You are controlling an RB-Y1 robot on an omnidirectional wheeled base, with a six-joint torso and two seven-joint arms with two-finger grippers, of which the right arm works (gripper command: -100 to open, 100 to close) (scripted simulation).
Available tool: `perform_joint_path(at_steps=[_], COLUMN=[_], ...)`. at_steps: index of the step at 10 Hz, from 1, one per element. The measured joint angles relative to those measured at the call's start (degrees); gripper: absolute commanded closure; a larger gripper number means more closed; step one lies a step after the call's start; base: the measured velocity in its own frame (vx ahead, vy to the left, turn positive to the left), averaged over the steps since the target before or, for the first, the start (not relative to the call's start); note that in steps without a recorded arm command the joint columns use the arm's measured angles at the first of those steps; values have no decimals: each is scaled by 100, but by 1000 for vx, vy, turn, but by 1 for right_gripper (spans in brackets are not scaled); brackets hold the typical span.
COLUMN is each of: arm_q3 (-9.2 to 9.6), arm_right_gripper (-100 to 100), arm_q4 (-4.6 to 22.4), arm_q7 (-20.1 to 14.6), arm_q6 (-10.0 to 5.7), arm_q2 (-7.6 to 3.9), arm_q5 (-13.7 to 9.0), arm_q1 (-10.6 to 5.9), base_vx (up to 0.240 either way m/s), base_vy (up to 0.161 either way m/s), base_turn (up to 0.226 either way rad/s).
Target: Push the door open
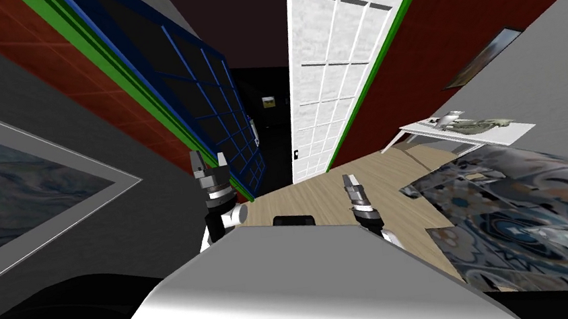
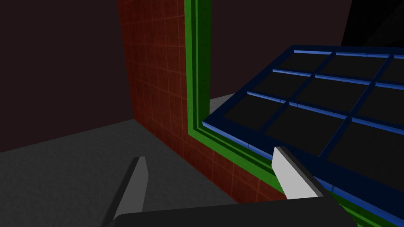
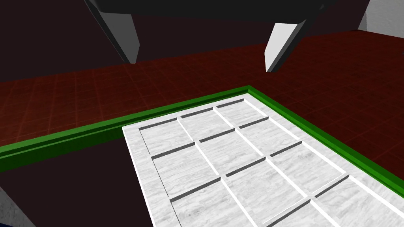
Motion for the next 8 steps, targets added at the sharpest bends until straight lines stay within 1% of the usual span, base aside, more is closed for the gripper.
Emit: perform_joint_path(at_steps=[2,3,4,5,6,7,8], arm_q3=[-85,-140,-219,-275,-319,-376,-448], arm_right_gripper=[-100,-100,-100,-100,-100,-100,-100], arm_q4=[209,354,559,625,719,835,998], arm_q7=[187,280,412,521,618,700,824], arm_q6=[-150,-235,-366,-442,-502,-560,-655], arm_q2=[11,1,-2,5,16,0,5], arm_q5=[140,202,299,392,470,535,639], arm_q1=[27,9,9,57,69,53,59], base_vx=[94,137,171,136,117,150,143], base_vy=[29,32,21,30,21,26,16], base_turn=[60,99,91,51,53,102,72])
